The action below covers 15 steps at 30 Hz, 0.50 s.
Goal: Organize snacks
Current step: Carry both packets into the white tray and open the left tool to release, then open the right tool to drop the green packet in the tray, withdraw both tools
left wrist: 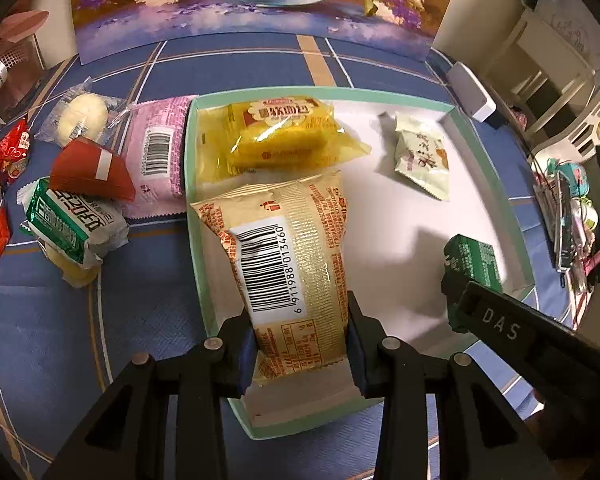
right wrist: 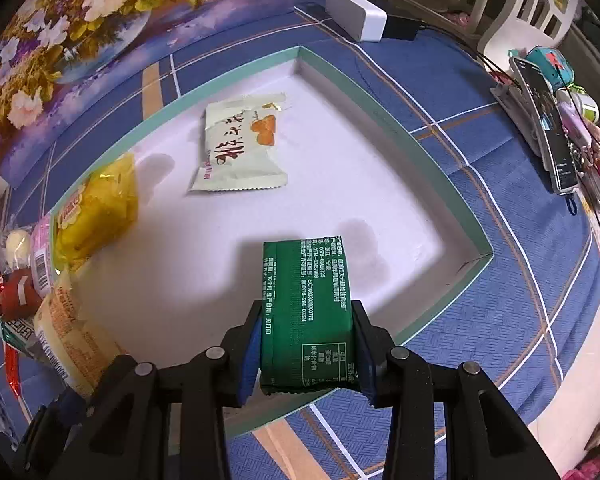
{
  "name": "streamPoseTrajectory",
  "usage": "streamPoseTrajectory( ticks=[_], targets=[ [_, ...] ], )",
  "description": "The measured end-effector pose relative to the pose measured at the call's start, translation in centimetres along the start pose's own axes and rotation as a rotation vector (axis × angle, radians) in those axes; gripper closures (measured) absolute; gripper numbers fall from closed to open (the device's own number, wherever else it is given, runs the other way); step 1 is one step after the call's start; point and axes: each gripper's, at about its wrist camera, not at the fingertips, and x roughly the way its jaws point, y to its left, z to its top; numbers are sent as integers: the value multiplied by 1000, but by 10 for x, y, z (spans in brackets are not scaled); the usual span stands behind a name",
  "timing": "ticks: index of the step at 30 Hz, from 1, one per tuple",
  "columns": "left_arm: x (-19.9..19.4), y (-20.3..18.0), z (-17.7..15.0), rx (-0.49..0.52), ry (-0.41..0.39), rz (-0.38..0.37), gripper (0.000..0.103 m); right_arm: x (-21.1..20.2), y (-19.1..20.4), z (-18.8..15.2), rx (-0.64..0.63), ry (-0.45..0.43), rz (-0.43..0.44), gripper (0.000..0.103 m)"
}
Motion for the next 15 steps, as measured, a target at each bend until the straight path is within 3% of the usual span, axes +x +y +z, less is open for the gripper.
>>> streamPoseTrajectory(
  ticks=[4,6,7,15],
  targets=[
    [3,1,-1,-3,14,-1,61,1,1,1,0,7,6,60],
    [1,0,0,-6,4,-5,47,-1,1,1,3,2,14,60],
    [-3,-1,1,-5,-10,-7,45,-3,1,1,6,-2,19,60],
    [-24,-4,6,21,-83,-14,45,-25,2,3,-4,-60,25,60]
  ],
)
